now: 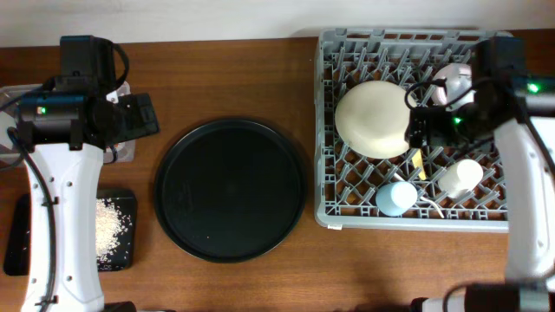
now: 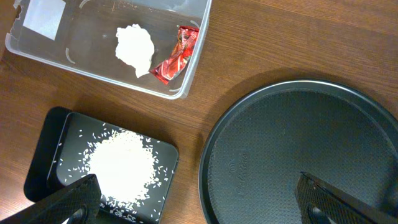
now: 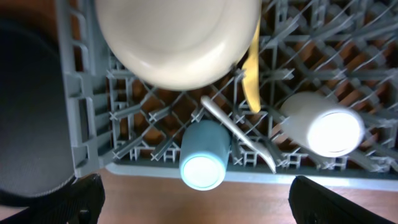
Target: Sort waste into correct bins and load items into the dishwasher rack
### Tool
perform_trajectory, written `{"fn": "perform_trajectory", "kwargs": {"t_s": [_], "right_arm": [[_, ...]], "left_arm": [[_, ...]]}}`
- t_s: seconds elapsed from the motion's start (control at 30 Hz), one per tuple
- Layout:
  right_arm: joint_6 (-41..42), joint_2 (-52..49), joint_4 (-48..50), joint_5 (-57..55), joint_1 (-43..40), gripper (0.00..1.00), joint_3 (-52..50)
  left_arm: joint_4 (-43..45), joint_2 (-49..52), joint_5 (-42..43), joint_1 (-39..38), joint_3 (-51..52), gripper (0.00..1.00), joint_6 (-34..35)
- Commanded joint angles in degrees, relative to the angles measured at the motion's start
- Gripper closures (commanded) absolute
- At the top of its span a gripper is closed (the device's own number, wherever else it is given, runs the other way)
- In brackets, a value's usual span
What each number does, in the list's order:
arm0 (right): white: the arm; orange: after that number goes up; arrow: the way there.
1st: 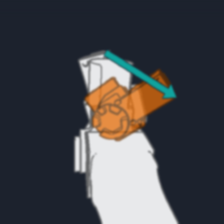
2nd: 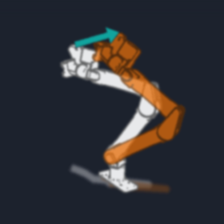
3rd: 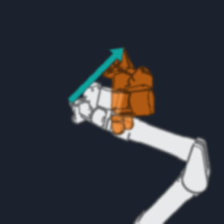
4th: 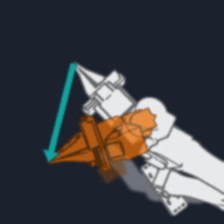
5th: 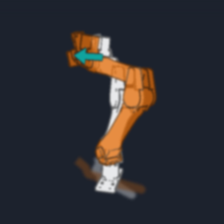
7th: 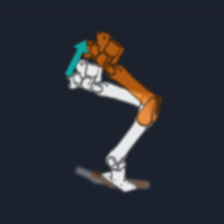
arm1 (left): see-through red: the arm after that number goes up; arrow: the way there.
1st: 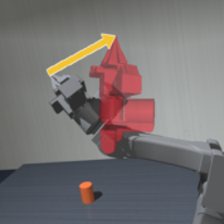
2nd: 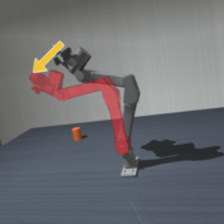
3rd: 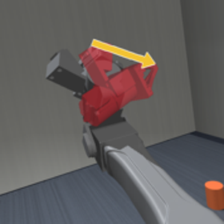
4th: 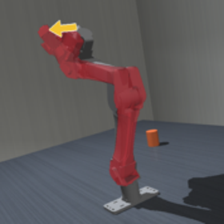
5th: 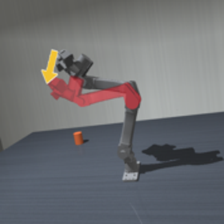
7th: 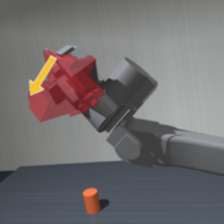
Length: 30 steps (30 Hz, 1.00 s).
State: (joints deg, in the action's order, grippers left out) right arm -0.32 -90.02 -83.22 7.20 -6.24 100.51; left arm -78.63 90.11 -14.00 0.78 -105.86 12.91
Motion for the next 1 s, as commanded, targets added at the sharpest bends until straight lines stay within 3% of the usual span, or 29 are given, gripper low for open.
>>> {"fn": "perform_trajectory", "kwargs": {"t_s": [0.0,0.27,0.57,0.7,0.8,0.9,0.97], "right_arm": [[-0.96,11.72,0.24,-2.51,-0.02,0.02,0.70],[-0.94,41.22,1.81,-6.34,9.11,0.02,0.66],[-0.92,70.23,0.66,-3.10,9.22,0.02,-5.97],[-0.74,82.42,5.46,-2.86,9.22,0.02,-23.08],[-0.74,89.72,16.44,-2.69,9.22,0.02,-37.29],[-0.74,89.74,25.86,-2.01,9.25,0.02,-46.25],[-0.74,89.74,37.81,-1.60,9.22,0.02,-53.81]], "left_arm": [[0.09,-0.13,-0.61,0.13,-0.46,0.01,0.33],[0.09,-0.13,-0.61,0.13,-0.46,0.01,0.33],[0.09,-0.13,-0.61,0.13,-0.46,0.01,0.33],[0.09,-0.13,-0.61,0.13,-0.46,0.01,0.33],[0.09,-0.13,-0.61,0.13,-0.46,0.01,0.33],[0.09,-0.13,-0.61,0.13,-0.46,0.01,0.33],[0.09,-0.13,-0.61,0.15,-0.46,0.01,0.33]]}}
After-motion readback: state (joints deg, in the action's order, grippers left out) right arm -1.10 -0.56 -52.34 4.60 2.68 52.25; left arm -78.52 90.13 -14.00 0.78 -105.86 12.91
